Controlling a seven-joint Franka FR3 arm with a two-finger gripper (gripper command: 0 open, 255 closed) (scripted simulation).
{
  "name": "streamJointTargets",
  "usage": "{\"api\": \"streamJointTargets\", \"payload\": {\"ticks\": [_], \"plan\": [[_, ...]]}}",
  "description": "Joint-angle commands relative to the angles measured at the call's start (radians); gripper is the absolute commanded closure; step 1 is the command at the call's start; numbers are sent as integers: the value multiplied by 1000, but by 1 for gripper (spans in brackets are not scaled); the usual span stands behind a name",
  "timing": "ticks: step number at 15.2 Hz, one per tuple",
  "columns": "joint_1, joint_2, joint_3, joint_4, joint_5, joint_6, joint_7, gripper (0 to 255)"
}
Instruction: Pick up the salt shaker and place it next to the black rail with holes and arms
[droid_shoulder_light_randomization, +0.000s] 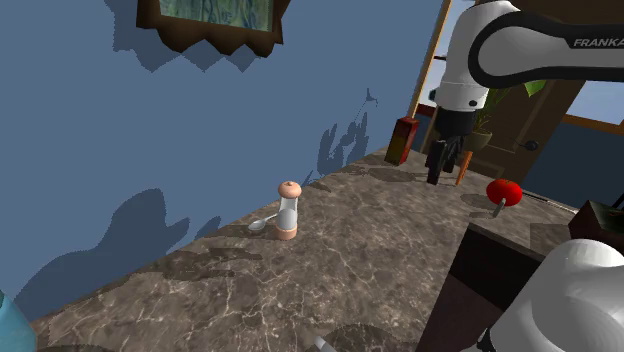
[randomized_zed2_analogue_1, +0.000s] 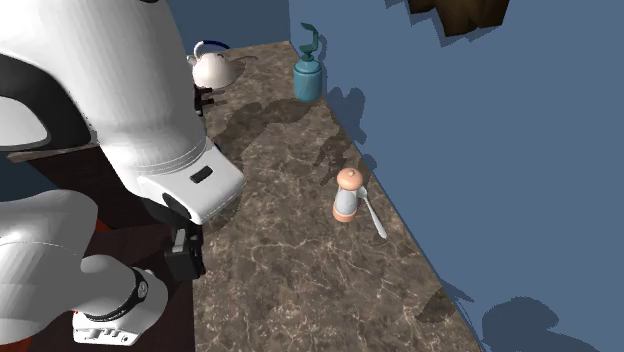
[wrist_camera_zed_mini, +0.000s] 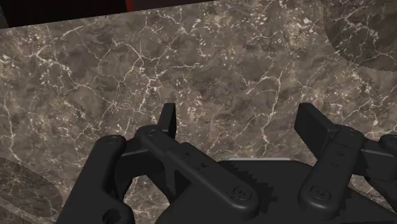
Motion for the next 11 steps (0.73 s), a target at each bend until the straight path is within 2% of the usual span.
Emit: {"api": "streamJointTargets", "payload": {"ticks": [1,11], "plan": [[0,0,0,0,0,0,0,0],[60,293,77,86,80,262,101,0]]}}
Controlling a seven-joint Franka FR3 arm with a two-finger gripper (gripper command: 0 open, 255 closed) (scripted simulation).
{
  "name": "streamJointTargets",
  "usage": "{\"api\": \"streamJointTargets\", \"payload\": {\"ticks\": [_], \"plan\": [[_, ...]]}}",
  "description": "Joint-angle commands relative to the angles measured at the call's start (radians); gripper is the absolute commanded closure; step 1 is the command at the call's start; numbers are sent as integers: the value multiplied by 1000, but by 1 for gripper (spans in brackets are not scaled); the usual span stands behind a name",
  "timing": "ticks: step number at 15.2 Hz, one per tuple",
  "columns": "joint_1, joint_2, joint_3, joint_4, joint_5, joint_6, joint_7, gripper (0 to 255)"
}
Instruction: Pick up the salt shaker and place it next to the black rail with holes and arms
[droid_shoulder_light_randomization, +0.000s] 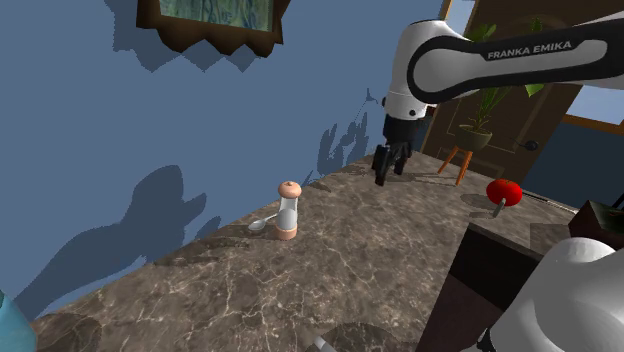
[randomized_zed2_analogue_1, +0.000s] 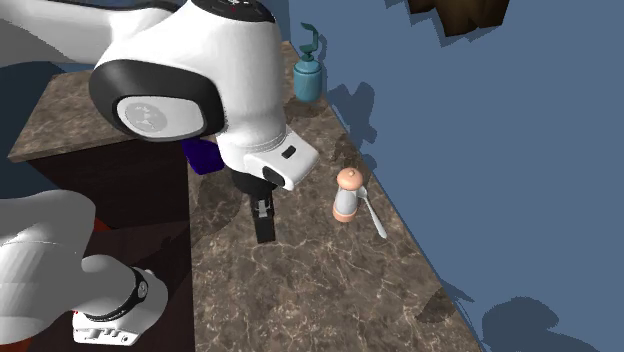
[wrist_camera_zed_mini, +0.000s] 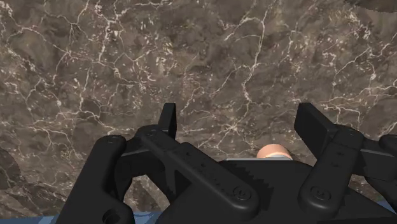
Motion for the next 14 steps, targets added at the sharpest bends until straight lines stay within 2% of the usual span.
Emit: {"api": "streamJointTargets", "payload": {"ticks": [1,8,14], "plan": [[12,62,17,26,13,50,21,0],[41,289,65,166,33,179,82,0],[65,489,98,332,25,250,134,0]]}}
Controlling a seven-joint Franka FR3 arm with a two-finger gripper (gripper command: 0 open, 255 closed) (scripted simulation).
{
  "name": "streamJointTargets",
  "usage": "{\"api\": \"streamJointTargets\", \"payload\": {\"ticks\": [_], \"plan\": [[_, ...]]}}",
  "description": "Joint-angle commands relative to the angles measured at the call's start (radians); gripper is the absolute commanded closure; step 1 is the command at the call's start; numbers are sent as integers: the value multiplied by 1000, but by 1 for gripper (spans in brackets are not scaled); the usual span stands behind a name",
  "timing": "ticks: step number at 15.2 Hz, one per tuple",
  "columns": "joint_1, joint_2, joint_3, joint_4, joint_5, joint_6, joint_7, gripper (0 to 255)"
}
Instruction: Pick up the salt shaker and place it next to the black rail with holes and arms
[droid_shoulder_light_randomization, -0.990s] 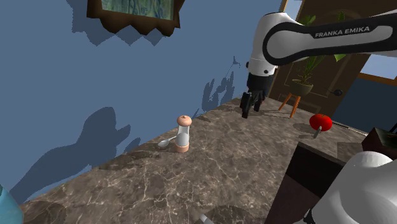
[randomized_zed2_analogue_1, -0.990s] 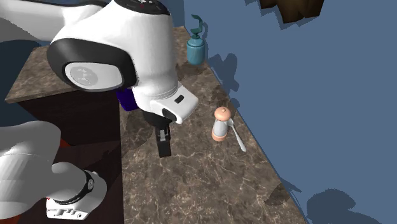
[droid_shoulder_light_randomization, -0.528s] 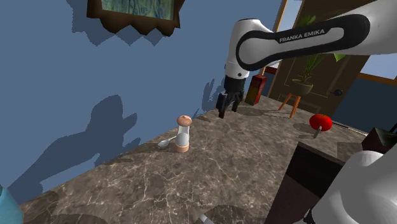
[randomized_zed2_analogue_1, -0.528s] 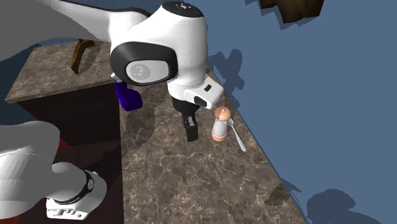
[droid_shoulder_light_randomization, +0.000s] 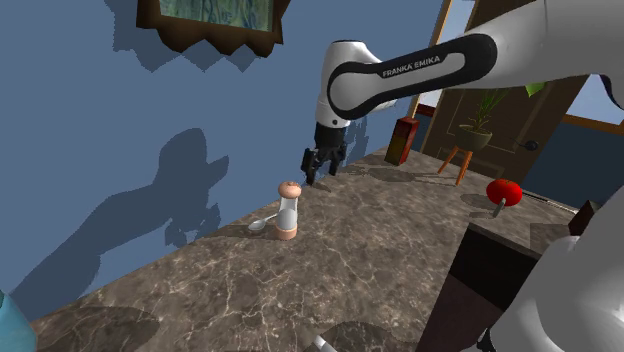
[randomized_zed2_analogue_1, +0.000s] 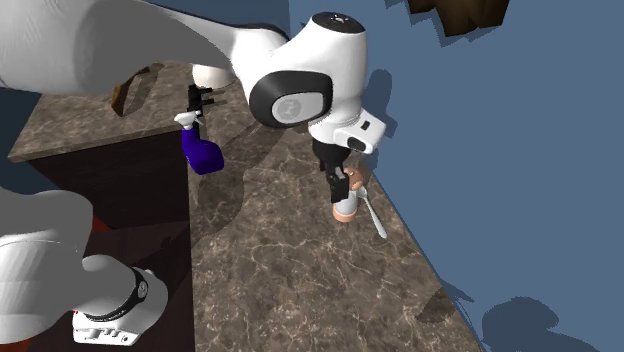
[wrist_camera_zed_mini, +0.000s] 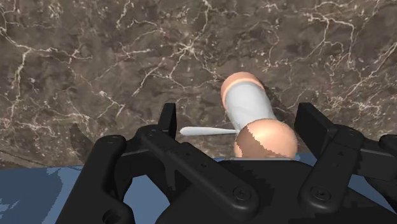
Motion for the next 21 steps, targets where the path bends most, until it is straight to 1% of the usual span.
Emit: {"api": "streamJointTargets", "payload": {"ticks": [1,6,7,14,21], "plan": [[10,83,12,81,-7,15,22,0],[37,254,29,261,-29,37,64,0],[39,266,30,274,-30,37,67,0],[41,308,28,226,-38,126,72,0],[41,308,28,226,-38,126,72,0]]}}
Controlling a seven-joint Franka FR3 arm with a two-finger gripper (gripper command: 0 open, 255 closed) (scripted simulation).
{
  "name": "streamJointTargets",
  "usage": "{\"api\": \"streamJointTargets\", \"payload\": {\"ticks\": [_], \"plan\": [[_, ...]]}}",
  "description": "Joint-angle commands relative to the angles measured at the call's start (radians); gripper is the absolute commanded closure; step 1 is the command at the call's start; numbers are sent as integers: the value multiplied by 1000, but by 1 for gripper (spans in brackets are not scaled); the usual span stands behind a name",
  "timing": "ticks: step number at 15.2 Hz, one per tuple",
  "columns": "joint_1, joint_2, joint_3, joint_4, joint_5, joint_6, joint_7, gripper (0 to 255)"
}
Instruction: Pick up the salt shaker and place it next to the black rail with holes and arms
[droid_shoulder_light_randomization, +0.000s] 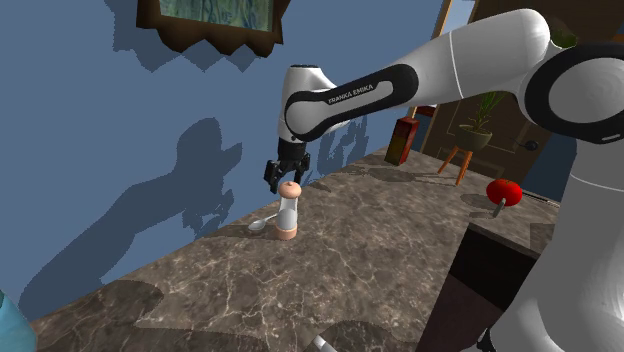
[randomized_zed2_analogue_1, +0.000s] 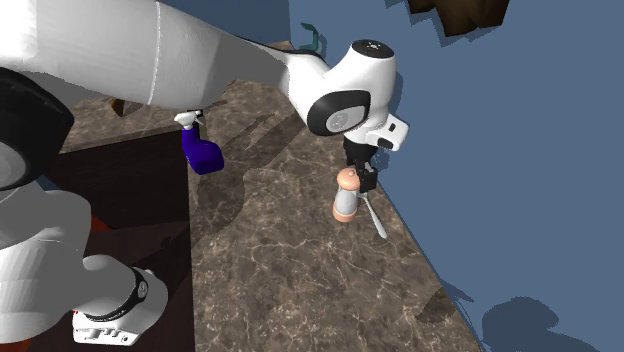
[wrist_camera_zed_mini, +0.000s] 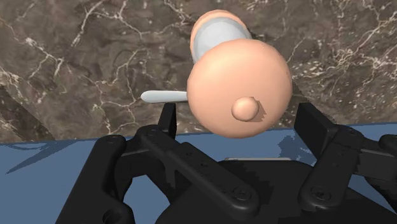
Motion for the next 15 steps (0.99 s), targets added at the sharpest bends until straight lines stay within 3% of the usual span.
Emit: {"api": "streamJointTargets", "payload": {"ticks": [1,2,11,15], "plan": [[0,0,0,0,0,0,0,0],[0,0,0,0,0,0,0,255],[0,0,0,0,0,0,0,255],[-1,-19,1,29,4,-48,-2,255]]}}
